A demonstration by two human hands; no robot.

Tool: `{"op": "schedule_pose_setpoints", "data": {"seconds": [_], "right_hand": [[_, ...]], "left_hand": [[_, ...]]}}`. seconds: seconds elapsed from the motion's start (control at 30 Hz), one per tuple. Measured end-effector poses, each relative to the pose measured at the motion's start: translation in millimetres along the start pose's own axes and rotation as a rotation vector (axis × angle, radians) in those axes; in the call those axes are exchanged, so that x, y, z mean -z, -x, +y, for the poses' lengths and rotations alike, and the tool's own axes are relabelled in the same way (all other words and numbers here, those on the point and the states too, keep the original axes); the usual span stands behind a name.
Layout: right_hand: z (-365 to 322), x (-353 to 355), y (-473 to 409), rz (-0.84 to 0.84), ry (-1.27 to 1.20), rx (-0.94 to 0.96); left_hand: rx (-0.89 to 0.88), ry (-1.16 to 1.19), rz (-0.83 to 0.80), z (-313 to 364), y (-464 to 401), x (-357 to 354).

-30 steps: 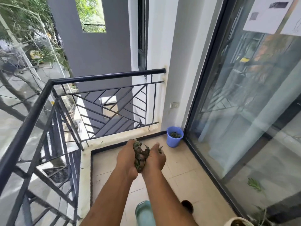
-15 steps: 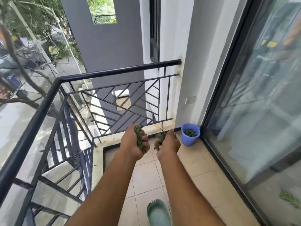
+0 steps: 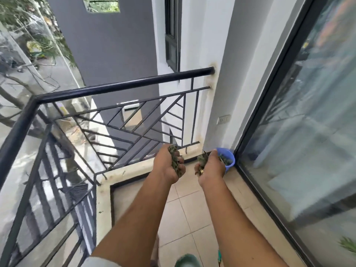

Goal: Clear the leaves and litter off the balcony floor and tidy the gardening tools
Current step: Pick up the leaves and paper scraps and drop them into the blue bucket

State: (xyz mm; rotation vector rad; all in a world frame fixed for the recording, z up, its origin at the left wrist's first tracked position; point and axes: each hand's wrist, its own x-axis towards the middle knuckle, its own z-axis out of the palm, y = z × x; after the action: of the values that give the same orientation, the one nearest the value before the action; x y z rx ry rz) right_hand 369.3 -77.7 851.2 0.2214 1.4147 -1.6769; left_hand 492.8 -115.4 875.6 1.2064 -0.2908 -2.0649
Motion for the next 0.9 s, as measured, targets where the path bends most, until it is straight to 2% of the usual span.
{"op": "schedule_pose_setpoints", "data": {"seconds": [0.23,0.37,0.57,0.7,0.9], "right_hand": [[-27,-90,-65,0.141,-0.059,0.071],[-47,-116,-83,0.221,-0.107,0.093],[-81,-94,-118,0.364,-0.214,0.148],[-98,-73,-162,0.477,-0.269,0.152],[-122,-62,-264,0.548,-0.323,0.103]], "left_hand": [[0.116,-0.130,-0.068,75,-91,-45],[0.163,-0.142,-0.119,101,-133,-72],[0.304,-0.198,-0.210,92,-183,-111],[0.364,-0.252,-0.207,77,-230,-139],[0.407,-0.272,-0.169,52,-319,-197]]}}
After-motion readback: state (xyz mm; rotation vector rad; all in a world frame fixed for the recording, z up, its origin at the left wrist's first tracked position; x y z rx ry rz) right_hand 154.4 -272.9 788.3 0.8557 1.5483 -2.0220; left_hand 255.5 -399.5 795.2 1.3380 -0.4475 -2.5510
